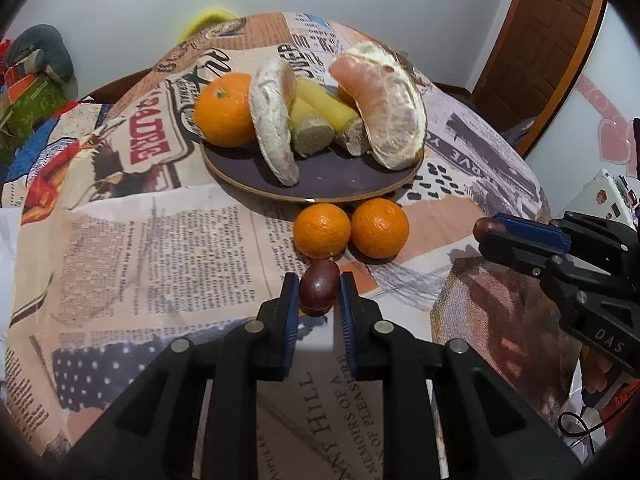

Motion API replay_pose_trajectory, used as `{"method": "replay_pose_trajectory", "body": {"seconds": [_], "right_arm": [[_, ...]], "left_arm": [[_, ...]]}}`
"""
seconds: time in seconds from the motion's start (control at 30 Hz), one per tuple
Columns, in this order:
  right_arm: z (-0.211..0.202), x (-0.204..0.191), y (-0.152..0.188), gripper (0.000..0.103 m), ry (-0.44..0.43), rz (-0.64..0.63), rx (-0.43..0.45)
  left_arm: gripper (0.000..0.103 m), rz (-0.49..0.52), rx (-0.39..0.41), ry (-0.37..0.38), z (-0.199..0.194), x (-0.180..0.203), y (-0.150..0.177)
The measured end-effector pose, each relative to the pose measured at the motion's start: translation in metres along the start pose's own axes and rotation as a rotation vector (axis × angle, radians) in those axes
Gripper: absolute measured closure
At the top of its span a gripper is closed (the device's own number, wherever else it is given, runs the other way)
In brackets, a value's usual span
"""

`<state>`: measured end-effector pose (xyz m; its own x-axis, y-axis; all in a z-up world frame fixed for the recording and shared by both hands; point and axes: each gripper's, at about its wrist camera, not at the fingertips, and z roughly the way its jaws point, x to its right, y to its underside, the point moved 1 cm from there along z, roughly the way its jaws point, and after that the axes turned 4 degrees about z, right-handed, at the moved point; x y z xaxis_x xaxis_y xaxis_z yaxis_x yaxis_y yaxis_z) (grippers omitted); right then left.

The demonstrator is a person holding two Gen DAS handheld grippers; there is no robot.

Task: Organize fruits
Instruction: 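Carry both dates onto the plate between the fruits and open both tools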

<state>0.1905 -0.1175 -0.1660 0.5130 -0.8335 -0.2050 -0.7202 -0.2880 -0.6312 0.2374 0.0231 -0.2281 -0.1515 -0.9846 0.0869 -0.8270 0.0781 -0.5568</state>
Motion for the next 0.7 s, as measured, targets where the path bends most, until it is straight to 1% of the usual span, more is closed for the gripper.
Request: {"method": "replay_pose_trajectory", "body": {"seconds": [0.37,0.53,0.7], "right_arm": [[-0.015,-0.009,-0.024,0.087,-0.007,-0.013,0.074],[-0.014,-0.014,-0.037,0.087,-0.017,-0.021,0.100],[-0.007,-0.016,-0.046,0.087,-0.023,-0.031,0.107]], "left_arm": [[0.083,-0.009,0.103,-0.050,-0.040,-0.015,-0.013],[0.083,-0.019,0.127,-0.065,-0.044,-0.024,-0.022],[0.083,-0.026,0.136,-0.072,-0.038,-0.031,-0.032]]}}
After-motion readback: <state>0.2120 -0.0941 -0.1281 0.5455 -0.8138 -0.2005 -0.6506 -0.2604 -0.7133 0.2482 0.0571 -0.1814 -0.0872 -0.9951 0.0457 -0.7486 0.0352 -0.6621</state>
